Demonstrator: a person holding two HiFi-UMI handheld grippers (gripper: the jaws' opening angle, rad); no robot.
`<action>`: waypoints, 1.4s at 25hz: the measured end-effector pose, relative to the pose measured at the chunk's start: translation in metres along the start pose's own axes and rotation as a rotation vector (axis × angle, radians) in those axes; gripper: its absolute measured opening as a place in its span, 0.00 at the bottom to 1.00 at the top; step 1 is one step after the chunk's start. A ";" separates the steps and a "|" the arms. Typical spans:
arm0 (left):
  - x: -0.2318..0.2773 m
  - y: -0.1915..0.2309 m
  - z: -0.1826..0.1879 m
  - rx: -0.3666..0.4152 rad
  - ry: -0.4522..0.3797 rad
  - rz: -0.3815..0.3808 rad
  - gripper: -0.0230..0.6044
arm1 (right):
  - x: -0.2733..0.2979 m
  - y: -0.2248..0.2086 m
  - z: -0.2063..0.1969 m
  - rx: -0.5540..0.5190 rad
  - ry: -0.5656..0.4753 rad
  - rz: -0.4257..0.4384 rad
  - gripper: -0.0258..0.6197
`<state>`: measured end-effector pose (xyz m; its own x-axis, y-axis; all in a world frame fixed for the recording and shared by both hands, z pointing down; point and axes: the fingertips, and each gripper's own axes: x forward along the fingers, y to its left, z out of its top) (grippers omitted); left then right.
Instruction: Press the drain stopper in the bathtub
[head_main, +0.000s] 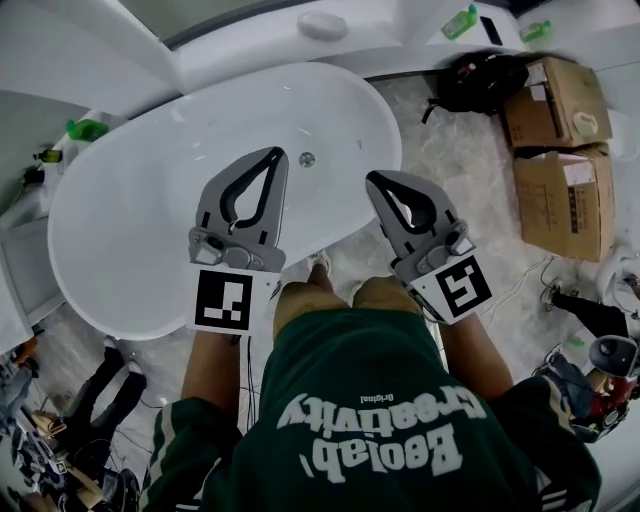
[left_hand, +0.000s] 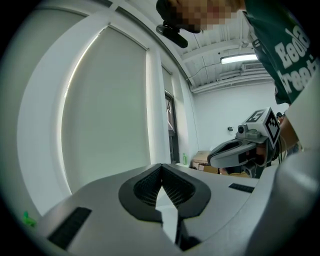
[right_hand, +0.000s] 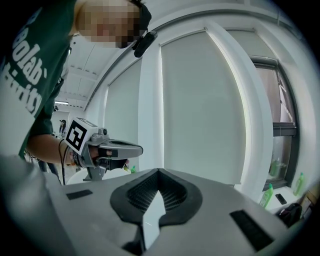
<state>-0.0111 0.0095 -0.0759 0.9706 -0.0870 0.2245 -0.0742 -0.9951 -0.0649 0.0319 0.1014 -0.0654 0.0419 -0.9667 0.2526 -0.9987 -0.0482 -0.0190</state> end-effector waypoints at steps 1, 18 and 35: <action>0.001 0.004 -0.001 0.000 -0.003 0.006 0.04 | 0.002 -0.002 0.000 -0.001 0.000 -0.003 0.06; 0.012 0.032 0.011 -0.001 -0.040 0.245 0.04 | 0.044 -0.033 0.008 -0.013 -0.005 0.099 0.06; 0.109 0.036 -0.066 -0.135 0.156 0.566 0.04 | 0.131 -0.121 -0.092 -0.077 0.196 0.547 0.06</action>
<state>0.0772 -0.0384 0.0106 0.7275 -0.6006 0.3318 -0.6078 -0.7884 -0.0945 0.1552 0.0038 0.0591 -0.4798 -0.7809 0.3999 -0.8730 0.4705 -0.1287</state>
